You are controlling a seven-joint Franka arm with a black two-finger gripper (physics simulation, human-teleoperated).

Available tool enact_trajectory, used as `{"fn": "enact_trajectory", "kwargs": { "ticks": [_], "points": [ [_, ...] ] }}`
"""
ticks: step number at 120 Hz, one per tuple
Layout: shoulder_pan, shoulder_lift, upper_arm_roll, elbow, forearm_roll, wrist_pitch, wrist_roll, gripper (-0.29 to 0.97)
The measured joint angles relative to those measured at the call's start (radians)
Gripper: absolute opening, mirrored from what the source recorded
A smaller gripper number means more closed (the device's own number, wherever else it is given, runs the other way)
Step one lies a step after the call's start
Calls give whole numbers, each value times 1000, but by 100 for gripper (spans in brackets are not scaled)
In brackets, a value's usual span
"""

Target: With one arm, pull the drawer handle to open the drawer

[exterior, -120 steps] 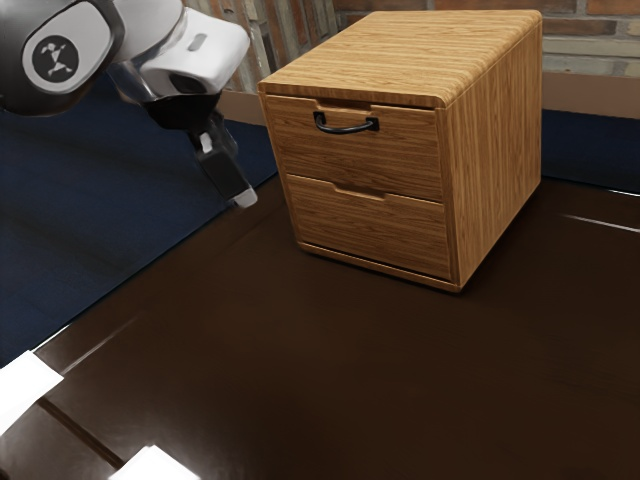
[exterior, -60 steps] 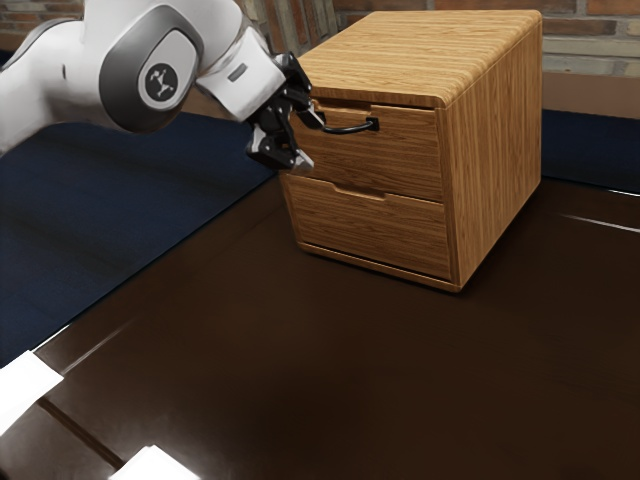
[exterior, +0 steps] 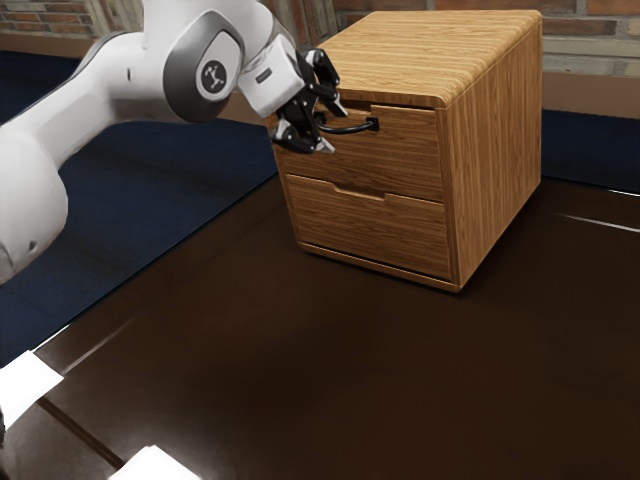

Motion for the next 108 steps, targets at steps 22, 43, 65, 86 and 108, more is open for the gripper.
{"fn": "enact_trajectory", "kwargs": {
  "ticks": [22,43,65,86,108],
  "points": [
    [1,40,18,37,-5,-4,24,35],
    [-1,71,25,46,-20,-2,37,30],
    [0,-13,28,-60,-25,1,46,3],
    [8,-151,24,-239,-26,2,53,-6],
    [13,-273,23,-371,-27,5,58,-10]
  ]
}}
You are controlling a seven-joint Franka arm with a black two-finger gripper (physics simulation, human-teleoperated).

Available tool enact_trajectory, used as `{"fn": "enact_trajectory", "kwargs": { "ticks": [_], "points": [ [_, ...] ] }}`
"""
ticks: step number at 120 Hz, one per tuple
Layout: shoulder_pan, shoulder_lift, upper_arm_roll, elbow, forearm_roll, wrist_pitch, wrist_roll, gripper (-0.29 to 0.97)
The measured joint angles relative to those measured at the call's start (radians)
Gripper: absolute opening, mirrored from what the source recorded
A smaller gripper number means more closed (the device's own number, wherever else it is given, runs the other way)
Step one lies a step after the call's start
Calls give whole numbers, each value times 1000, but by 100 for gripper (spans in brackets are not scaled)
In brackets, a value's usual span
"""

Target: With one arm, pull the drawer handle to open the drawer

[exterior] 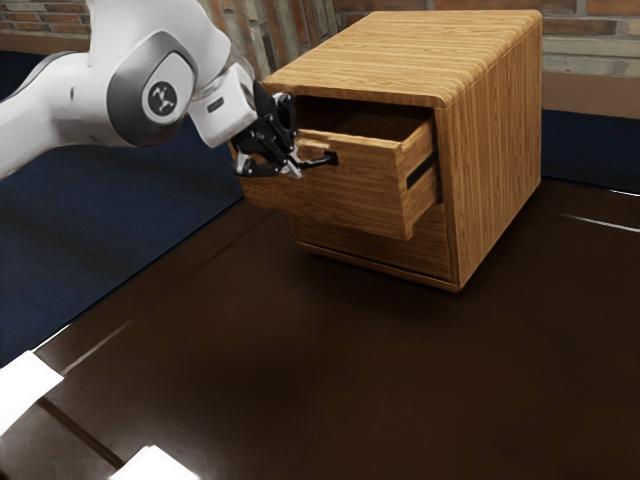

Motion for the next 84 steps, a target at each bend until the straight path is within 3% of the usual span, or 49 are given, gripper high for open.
{"fn": "enact_trajectory", "kwargs": {
  "ticks": [58,84],
  "points": [
    [-9,-175,19,-206,-14,-2,2,-11],
    [-28,-230,40,-265,-15,-21,-4,-5]
  ]
}}
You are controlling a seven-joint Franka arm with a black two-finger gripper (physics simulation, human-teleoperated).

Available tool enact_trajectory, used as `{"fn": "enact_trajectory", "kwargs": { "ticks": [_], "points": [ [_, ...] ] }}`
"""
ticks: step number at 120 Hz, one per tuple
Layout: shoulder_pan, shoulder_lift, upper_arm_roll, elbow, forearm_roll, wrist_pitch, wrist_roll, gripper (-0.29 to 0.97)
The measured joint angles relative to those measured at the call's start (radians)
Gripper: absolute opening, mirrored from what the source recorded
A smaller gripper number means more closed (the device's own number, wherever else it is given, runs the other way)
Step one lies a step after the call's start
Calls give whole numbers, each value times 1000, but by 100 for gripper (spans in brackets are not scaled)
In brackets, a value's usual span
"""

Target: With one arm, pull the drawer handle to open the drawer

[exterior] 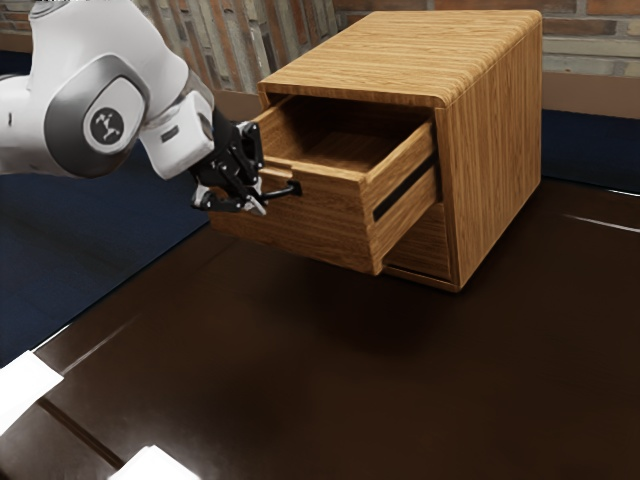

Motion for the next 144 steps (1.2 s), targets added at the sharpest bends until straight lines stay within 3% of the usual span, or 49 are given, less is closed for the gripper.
{"fn": "enact_trajectory", "kwargs": {
  "ticks": [28,50,96,116,122,128,135,144],
  "points": [
    [33,-63,9,-57,2,-48,-6,6],
    [34,-63,8,-57,3,-66,-10,0],
    [35,-75,7,-48,-2,-86,-15,2],
    [38,-101,2,-23,-19,-110,-15,23],
    [38,-113,-6,31,-33,-137,-16,27],
    [33,-106,-27,228,-38,-217,-38,34],
    [30,-84,-31,425,7,-345,-148,43],
    [31,-73,-10,501,19,-481,-325,51]
  ]
}}
